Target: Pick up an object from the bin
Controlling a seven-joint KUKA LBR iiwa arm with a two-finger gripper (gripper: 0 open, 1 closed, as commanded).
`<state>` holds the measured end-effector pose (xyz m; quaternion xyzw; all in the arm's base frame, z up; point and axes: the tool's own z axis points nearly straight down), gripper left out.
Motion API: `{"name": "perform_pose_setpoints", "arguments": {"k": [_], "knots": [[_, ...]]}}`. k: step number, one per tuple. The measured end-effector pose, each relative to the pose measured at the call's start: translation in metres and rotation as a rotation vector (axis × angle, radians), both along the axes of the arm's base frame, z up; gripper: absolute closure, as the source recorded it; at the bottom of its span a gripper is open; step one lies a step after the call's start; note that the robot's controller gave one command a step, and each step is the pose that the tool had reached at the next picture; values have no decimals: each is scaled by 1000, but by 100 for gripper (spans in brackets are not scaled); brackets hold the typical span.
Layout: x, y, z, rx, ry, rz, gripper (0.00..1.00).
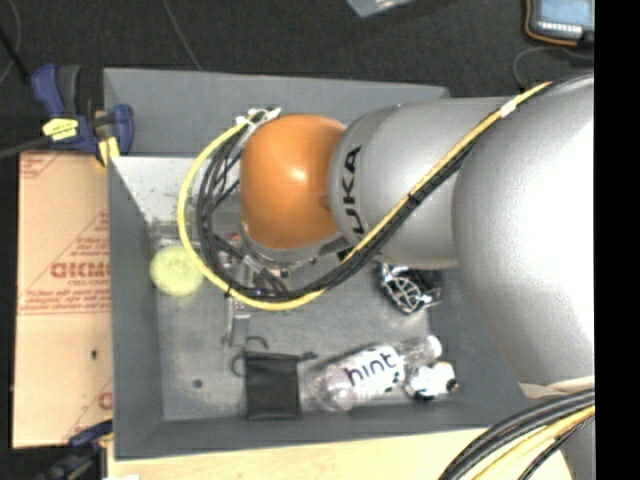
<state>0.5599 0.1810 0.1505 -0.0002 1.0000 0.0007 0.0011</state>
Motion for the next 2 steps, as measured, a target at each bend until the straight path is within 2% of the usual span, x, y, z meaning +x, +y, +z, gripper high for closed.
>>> {"name": "perform_pose_setpoints", "arguments": {"k": [1,2], "knots": [[-3,-33,-46,3,-4,-24,0],[2,-66,-70,0,4,-87,0]]}}
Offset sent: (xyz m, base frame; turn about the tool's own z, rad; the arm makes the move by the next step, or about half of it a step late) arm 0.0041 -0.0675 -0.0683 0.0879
